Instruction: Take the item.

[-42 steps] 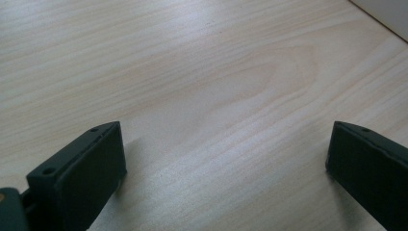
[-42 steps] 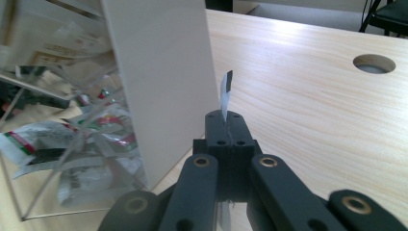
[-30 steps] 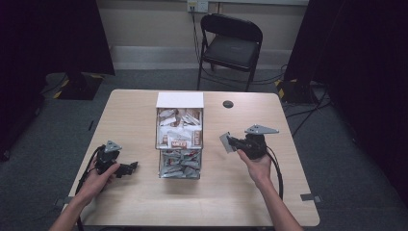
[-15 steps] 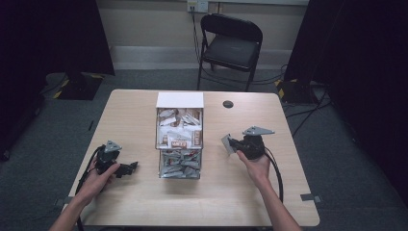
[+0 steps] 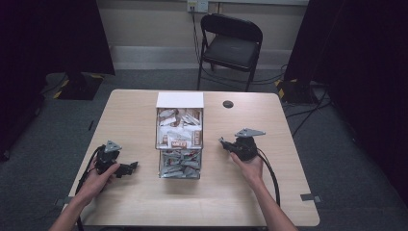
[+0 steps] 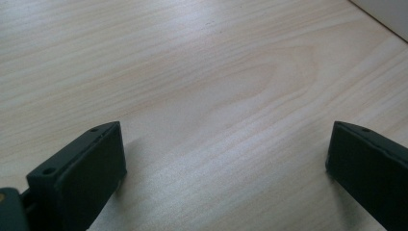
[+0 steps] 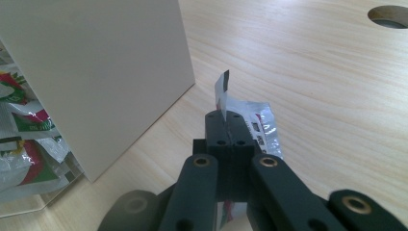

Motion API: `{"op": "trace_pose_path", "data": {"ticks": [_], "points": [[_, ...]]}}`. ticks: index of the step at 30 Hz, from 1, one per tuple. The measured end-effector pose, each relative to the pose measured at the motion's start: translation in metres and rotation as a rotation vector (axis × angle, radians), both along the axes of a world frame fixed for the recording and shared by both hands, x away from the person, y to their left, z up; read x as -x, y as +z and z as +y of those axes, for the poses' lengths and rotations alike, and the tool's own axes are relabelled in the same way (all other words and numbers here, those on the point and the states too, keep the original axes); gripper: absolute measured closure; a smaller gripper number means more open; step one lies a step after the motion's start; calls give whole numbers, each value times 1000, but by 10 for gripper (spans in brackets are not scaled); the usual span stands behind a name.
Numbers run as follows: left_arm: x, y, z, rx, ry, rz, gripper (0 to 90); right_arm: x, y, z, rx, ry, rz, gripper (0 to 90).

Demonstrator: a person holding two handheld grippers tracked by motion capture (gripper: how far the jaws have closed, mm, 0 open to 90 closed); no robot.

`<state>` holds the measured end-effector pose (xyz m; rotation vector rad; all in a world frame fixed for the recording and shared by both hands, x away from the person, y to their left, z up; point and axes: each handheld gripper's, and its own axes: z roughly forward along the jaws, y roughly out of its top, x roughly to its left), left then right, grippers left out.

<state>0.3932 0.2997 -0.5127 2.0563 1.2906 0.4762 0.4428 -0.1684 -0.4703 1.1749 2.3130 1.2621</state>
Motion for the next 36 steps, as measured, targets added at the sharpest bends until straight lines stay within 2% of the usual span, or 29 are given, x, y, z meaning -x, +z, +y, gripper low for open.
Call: {"op": "trace_pose_path", "data": {"ticks": [5,21,36], "points": [[0,0,0,0,0,0,0,-4,-4,6,-4,9,12,900],[0,0,0,0,0,0,0,-4,-18,14,7,27,42,900],[0,0,0,0,0,0,0,-6,-26,20,2,39,61,851]]}}
